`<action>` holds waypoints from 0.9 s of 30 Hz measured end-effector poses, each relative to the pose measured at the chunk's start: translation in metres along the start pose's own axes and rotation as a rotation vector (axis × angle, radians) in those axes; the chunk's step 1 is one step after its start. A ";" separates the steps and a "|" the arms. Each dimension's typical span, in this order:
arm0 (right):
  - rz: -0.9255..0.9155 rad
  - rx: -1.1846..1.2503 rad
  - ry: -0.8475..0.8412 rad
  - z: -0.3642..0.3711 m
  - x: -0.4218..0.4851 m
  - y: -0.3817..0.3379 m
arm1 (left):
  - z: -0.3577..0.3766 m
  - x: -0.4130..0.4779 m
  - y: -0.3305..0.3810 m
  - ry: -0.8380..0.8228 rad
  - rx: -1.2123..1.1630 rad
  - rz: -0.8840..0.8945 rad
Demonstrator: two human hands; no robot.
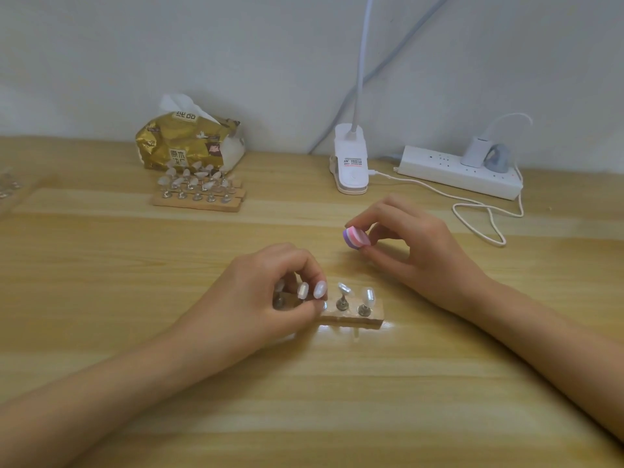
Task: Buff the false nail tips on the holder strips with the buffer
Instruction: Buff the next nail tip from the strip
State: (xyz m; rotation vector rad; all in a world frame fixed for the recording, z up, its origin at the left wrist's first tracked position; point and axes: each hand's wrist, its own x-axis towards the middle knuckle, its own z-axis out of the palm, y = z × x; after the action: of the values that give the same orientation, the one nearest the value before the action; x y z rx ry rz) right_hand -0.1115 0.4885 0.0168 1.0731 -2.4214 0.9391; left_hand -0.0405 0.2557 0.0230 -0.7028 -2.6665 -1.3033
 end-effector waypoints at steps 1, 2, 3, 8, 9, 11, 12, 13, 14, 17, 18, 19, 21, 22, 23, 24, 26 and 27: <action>-0.005 -0.003 0.004 0.001 0.000 0.000 | 0.000 0.000 0.000 0.001 -0.004 0.001; -0.006 -0.004 0.008 0.001 0.000 0.001 | 0.000 0.000 0.000 0.001 -0.006 0.003; -0.005 -0.003 0.009 0.001 0.001 0.001 | -0.001 0.001 0.000 0.002 -0.004 0.007; 0.003 -0.007 -0.014 0.003 0.001 0.004 | 0.006 0.007 0.003 -0.009 0.001 0.008; 0.002 -0.013 -0.019 0.004 0.001 0.005 | 0.008 0.008 0.002 0.005 -0.001 0.007; -0.005 -0.023 -0.027 0.005 0.001 0.006 | 0.010 0.010 0.001 0.018 0.000 0.010; -0.009 -0.026 -0.030 0.005 0.001 0.006 | 0.010 0.011 0.001 0.012 0.004 0.015; -0.012 -0.027 -0.033 0.005 0.001 0.006 | 0.010 0.012 0.000 -0.002 -0.001 0.025; -0.014 -0.027 -0.036 0.005 0.002 0.007 | 0.010 0.013 0.000 -0.020 -0.008 0.041; -0.017 -0.037 -0.034 0.005 0.002 0.007 | 0.008 0.014 -0.001 -0.059 -0.001 0.131; -0.019 -0.046 -0.034 0.005 0.002 0.006 | 0.008 0.014 -0.001 -0.062 0.029 0.175; -0.021 -0.056 -0.035 0.005 0.001 0.006 | 0.008 0.012 0.000 -0.054 0.058 0.211; -0.021 -0.070 -0.034 0.004 0.001 0.005 | 0.009 0.009 0.002 -0.001 0.185 0.276; -0.023 -0.075 -0.031 0.003 0.001 0.004 | 0.009 0.007 0.005 0.041 0.264 0.300; -0.026 -0.079 -0.028 0.003 0.001 0.004 | 0.009 0.005 0.007 0.082 0.292 0.315; -0.030 -0.079 -0.024 0.003 0.000 0.004 | 0.007 0.004 0.009 0.112 0.247 0.312; -0.026 -0.065 -0.014 0.003 0.000 0.003 | -0.002 0.007 0.013 0.152 -0.017 0.252; -0.016 -0.051 -0.001 0.003 0.001 0.003 | -0.009 0.012 0.013 0.178 -0.157 0.210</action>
State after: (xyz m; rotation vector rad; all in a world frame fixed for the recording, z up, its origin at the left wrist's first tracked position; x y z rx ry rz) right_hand -0.1141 0.4874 0.0134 1.0736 -2.4206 0.8675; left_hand -0.0460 0.2599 0.0411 -0.8180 -2.3016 -1.4531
